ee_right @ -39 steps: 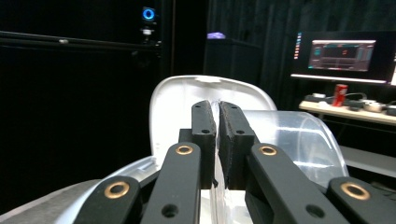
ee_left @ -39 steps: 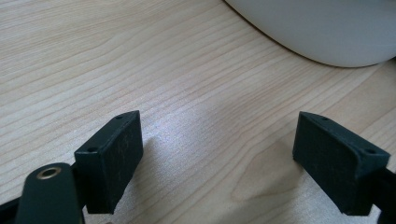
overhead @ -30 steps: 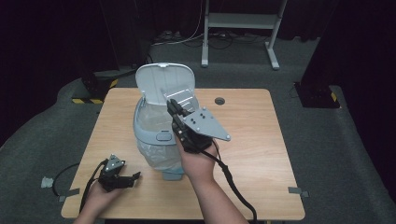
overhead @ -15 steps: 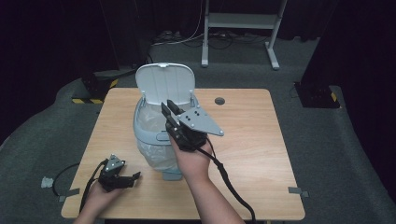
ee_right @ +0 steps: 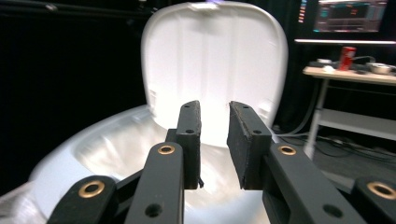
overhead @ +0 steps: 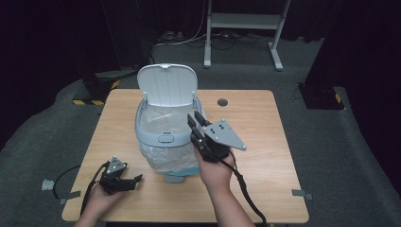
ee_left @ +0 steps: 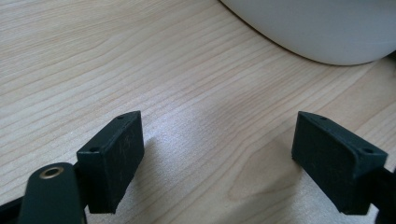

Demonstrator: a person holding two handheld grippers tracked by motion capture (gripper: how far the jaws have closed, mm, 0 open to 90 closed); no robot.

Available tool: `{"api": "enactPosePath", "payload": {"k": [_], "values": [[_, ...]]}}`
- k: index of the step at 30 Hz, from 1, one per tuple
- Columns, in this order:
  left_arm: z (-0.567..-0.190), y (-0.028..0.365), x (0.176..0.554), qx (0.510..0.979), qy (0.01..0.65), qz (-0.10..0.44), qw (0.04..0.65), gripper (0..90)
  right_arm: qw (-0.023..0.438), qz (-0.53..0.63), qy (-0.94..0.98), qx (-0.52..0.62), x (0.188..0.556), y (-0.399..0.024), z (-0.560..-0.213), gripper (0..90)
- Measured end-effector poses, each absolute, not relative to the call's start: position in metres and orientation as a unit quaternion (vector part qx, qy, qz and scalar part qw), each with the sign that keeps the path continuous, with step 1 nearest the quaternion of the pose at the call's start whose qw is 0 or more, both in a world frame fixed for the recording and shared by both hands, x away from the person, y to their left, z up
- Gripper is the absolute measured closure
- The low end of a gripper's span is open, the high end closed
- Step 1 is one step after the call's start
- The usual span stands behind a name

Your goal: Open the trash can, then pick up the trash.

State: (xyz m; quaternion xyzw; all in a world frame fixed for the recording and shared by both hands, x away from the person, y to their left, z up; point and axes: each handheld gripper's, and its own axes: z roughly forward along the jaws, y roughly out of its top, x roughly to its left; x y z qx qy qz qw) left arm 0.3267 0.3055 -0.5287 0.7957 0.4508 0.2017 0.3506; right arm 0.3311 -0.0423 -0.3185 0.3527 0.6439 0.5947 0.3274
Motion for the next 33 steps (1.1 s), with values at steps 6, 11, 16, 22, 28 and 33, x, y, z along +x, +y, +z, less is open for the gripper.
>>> {"api": "enactPosePath", "payload": {"k": [6,11,16,22,28,33], "values": [[-0.528,0.306,0.326,0.794,0.449,0.204,0.354,22.2,0.344,0.574,0.641,0.375,0.331,-0.069,-0.338,73.3],[-0.528,0.307,0.326,0.786,0.457,0.210,0.358,29.3,0.348,0.555,0.643,0.397,0.331,-0.088,-0.358,72.2],[-0.527,0.307,0.325,0.785,0.459,0.210,0.359,35.6,0.347,0.538,0.648,0.413,0.334,-0.101,-0.381,70.8],[-0.525,0.307,0.325,0.780,0.464,0.221,0.357,43.0,0.345,0.525,0.654,0.421,0.339,-0.111,-0.398,69.1],[-0.514,0.306,0.328,0.774,0.462,0.224,0.371,50.6,0.335,0.510,0.666,0.428,0.349,-0.111,-0.417,68.6],[-0.496,0.300,0.338,0.763,0.458,0.238,0.389,58.4,0.327,0.495,0.680,0.432,0.360,-0.107,-0.430,69.0]]}}
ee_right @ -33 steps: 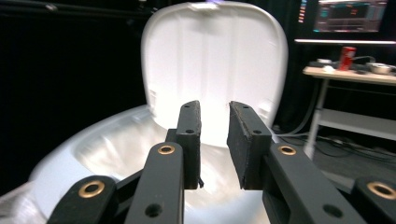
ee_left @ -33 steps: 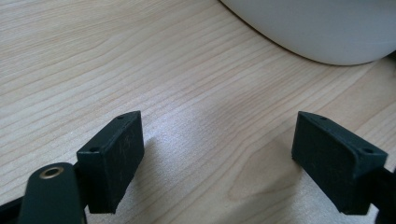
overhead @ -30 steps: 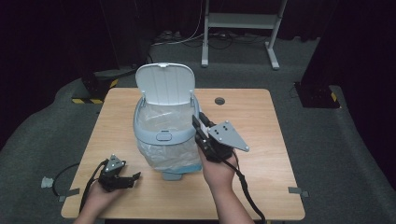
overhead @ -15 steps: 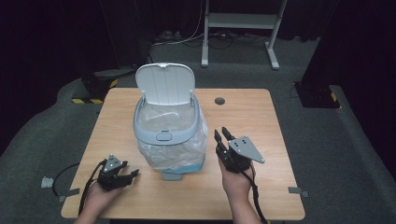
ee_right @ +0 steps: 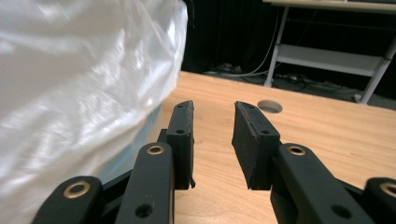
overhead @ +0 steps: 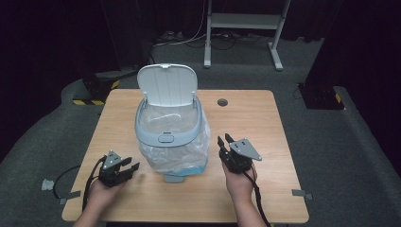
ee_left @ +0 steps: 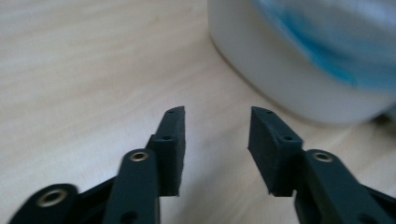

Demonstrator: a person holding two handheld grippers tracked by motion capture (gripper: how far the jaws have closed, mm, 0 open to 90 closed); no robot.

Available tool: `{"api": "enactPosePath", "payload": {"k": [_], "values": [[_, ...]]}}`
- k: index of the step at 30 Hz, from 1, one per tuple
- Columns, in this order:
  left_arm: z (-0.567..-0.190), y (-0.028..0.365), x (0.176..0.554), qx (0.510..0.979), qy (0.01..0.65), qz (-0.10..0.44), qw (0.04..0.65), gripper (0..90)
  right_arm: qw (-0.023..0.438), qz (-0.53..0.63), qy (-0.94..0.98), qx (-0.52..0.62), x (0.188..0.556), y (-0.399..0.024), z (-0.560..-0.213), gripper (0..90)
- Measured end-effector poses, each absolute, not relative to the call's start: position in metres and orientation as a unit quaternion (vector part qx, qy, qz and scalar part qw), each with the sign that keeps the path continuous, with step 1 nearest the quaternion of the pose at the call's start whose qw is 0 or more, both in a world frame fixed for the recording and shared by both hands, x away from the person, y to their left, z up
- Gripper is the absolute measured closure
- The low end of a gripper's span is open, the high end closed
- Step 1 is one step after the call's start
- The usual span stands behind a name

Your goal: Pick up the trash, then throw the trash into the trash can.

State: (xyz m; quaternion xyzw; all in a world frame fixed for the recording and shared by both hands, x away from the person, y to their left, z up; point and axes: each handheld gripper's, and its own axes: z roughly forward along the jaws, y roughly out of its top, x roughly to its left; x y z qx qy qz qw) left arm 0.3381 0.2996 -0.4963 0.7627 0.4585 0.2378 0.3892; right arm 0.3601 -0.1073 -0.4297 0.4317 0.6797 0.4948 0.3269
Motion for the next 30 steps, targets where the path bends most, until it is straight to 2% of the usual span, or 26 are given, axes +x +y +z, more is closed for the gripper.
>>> {"api": "enactPosePath", "payload": {"k": [3,4,5,9,11,19,21,24,25,30], "values": [[-0.486,0.295,0.346,0.759,0.456,0.248,0.393,65.2,0.320,0.488,0.685,0.436,0.370,-0.105,-0.435,71.1],[-0.485,0.292,0.349,0.745,0.465,0.250,0.407,66.6,0.317,0.487,0.687,0.436,0.373,-0.104,-0.437,72.9],[-0.480,0.293,0.354,0.755,0.460,0.251,0.395,68.6,0.315,0.486,0.689,0.436,0.375,-0.103,-0.438,74.8],[-0.470,0.289,0.372,0.742,0.470,0.257,0.403,77.5,0.306,0.478,0.697,0.438,0.388,-0.097,-0.443,83.4],[-0.465,0.287,0.381,0.733,0.475,0.263,0.409,81.1,0.301,0.474,0.702,0.438,0.394,-0.093,-0.446,84.8],[-0.456,0.264,0.399,0.722,0.468,0.259,0.438,84.9,0.287,0.475,0.715,0.425,0.406,-0.072,-0.448,85.5],[-0.457,0.259,0.397,0.719,0.469,0.268,0.437,89.5,0.282,0.479,0.719,0.418,0.406,-0.066,-0.448,85.9],[-0.460,0.254,0.394,0.711,0.468,0.262,0.455,89.7,0.271,0.487,0.728,0.399,0.404,-0.059,-0.448,87.6],[-0.459,0.254,0.392,0.721,0.461,0.269,0.441,89.7,0.277,0.483,0.730,0.397,0.402,-0.056,-0.448,90.0],[-0.462,0.249,0.387,0.710,0.469,0.267,0.452,89.7,0.275,0.485,0.726,0.403,0.400,-0.059,-0.448,90.0]]}}
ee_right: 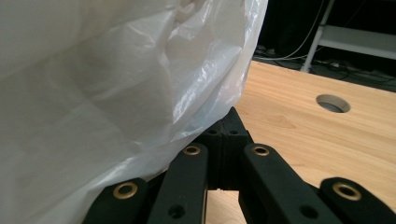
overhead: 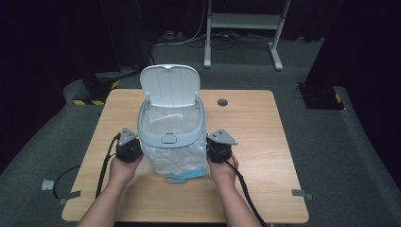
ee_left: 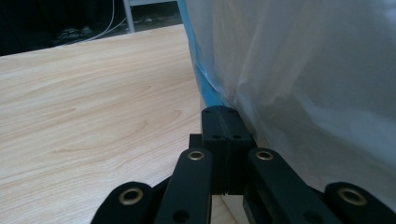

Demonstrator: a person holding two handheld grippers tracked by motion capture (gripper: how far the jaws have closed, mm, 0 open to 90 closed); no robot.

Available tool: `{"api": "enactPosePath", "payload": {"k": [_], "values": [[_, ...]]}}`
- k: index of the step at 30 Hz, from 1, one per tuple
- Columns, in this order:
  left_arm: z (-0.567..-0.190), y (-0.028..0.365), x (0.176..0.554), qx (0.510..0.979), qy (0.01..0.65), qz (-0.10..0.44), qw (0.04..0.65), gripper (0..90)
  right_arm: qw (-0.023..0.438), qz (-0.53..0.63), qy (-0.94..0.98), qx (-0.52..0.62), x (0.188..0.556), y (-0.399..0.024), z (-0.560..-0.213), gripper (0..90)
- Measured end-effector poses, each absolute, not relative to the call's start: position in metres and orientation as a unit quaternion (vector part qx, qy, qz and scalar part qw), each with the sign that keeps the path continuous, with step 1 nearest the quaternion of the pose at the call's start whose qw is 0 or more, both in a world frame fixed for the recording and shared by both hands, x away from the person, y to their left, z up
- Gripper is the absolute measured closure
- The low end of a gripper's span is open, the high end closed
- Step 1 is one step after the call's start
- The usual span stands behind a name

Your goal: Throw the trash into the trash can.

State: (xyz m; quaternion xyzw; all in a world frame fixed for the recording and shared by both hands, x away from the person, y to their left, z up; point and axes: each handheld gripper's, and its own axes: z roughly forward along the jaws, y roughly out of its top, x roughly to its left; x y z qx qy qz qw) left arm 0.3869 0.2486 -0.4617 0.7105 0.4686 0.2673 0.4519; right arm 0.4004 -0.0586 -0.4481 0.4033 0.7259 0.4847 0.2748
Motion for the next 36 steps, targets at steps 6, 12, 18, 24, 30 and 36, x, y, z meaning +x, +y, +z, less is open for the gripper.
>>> {"api": "enactPosePath", "payload": {"k": [6,12,18,24,30,36], "values": [[-0.463,0.240,0.379,0.709,0.466,0.263,0.460,89.7,0.276,0.483,0.723,0.409,0.395,-0.066,-0.448,90.0],[-0.463,0.231,0.367,0.725,0.448,0.264,0.451,89.7,0.279,0.483,0.722,0.409,0.385,-0.078,-0.448,90.0],[-0.464,0.220,0.354,0.725,0.444,0.266,0.455,89.8,0.282,0.484,0.720,0.411,0.370,-0.090,-0.449,90.0],[-0.466,0.214,0.345,0.724,0.441,0.269,0.458,89.7,0.283,0.484,0.719,0.412,0.359,-0.097,-0.449,90.0],[-0.464,0.220,0.347,0.723,0.439,0.264,0.463,86.4,0.291,0.485,0.714,0.412,0.358,-0.101,-0.446,88.3],[-0.455,0.230,0.343,0.715,0.441,0.271,0.469,80.3,0.301,0.499,0.694,0.422,0.352,-0.115,-0.431,80.3]]}}
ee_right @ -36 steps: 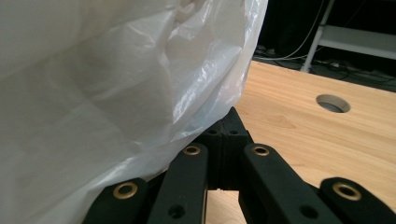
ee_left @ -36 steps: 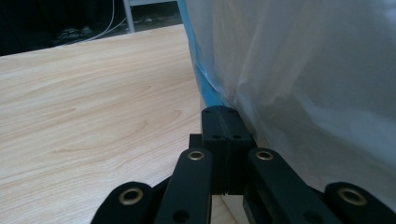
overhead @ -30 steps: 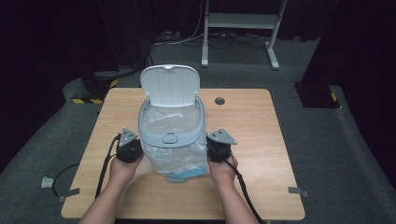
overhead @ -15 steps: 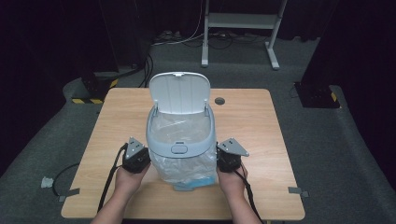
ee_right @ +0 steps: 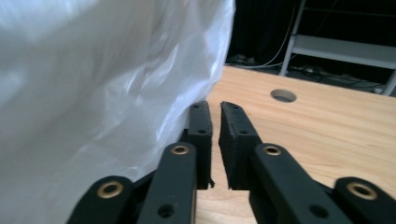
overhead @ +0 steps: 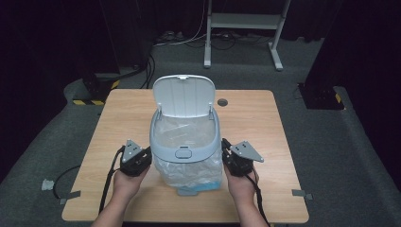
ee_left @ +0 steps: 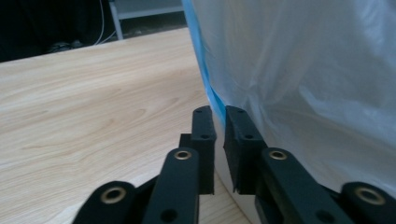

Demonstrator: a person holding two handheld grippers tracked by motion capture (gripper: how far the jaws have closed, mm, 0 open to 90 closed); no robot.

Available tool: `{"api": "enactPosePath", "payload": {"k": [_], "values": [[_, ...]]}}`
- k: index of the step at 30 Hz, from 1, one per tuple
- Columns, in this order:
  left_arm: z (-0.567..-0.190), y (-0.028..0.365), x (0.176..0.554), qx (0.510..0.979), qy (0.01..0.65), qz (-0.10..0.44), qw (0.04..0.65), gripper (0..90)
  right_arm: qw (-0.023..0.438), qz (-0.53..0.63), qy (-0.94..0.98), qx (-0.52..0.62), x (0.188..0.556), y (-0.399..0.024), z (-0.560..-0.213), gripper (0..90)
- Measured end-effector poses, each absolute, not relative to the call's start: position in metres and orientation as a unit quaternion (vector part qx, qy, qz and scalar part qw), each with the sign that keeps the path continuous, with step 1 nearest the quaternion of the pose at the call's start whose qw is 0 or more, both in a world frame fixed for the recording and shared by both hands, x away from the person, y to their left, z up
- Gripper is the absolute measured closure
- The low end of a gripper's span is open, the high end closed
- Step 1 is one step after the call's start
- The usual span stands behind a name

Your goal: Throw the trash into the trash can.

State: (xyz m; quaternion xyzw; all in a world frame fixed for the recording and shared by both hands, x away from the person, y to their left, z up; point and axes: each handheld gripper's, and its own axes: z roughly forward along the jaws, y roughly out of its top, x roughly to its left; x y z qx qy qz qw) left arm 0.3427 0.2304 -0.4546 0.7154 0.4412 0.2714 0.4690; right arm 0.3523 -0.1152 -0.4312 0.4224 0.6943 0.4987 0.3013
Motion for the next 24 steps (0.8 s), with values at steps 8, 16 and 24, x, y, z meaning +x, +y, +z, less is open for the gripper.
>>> {"api": "enactPosePath", "payload": {"k": [8,16,24], "values": [[-0.436,0.244,0.332,0.704,0.443,0.277,0.481,72.2,0.314,0.516,0.675,0.424,0.340,-0.127,-0.412,72.2],[-0.412,0.253,0.328,0.692,0.439,0.292,0.493,68.1,0.324,0.524,0.668,0.418,0.337,-0.131,-0.394,72.4],[-0.392,0.254,0.340,0.688,0.436,0.302,0.496,66.1,0.330,0.526,0.665,0.415,0.343,-0.127,-0.380,71.1]]}}
